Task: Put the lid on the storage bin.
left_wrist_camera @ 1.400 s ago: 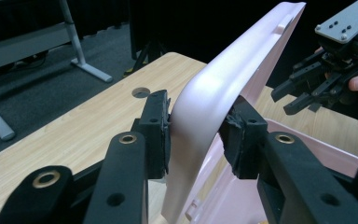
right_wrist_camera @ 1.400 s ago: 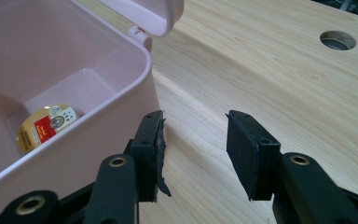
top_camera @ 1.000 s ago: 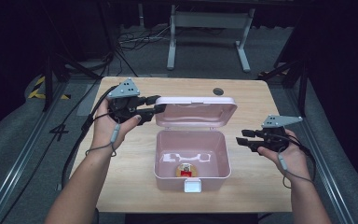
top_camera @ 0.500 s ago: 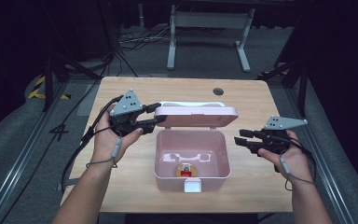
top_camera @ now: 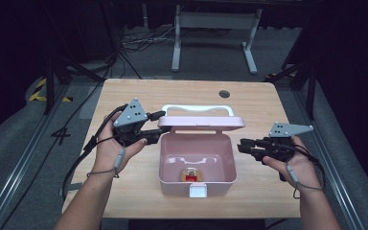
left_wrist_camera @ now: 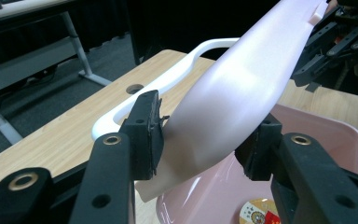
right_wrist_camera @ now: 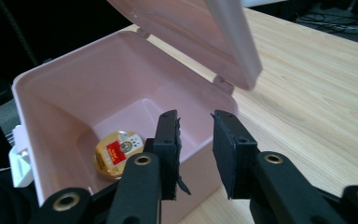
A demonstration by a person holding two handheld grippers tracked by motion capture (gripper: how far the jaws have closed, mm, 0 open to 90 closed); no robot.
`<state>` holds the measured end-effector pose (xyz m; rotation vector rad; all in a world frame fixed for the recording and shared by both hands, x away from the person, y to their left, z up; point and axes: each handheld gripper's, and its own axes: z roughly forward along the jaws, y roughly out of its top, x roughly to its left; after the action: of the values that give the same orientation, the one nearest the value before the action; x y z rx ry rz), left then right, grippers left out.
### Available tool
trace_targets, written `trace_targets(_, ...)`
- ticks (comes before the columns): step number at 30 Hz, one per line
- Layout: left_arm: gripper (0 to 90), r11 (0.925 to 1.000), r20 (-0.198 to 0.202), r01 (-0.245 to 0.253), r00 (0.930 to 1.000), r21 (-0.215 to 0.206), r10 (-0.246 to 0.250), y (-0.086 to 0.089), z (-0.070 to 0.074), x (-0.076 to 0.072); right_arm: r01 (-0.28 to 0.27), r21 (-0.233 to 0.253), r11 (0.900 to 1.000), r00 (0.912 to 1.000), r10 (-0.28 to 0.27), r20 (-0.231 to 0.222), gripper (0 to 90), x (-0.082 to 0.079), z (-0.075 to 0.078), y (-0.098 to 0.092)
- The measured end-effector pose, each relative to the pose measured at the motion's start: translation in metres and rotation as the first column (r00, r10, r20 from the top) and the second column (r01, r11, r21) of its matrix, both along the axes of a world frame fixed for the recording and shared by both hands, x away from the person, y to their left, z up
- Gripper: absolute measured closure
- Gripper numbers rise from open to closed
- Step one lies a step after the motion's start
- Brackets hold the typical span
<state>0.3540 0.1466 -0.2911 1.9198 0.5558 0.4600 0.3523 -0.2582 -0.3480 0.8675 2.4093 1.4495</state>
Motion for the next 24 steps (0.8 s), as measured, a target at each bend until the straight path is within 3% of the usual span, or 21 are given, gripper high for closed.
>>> trace_targets(10, 49.7, 0.9989, -0.032, 0.007, 0.9995, 0.046, -0.006, 0.003, -0.003, -0.008, -0.04, 0.02, 0.999, 0.9991, 0.04, 0.013, 74.3, -0.002, 0.006, 0.008)
trace_targets(18, 47.3, 0.998, -0.119, 0.032, 0.9926, 0.054, -0.026, 0.008, -0.003, -0.01, -0.058, 0.037, 0.998, 0.9983, 0.058, 0.013, 73.8, -0.007, 0.01, 0.01)
trace_targets(24, 45.0, 0.9955, -0.156, 0.055, 0.9869, 0.078, -0.042, 0.008, -0.004, -0.011, -0.075, 0.064, 0.995, 0.9972, 0.074, 0.005, 74.0, -0.009, 0.012, 0.013)
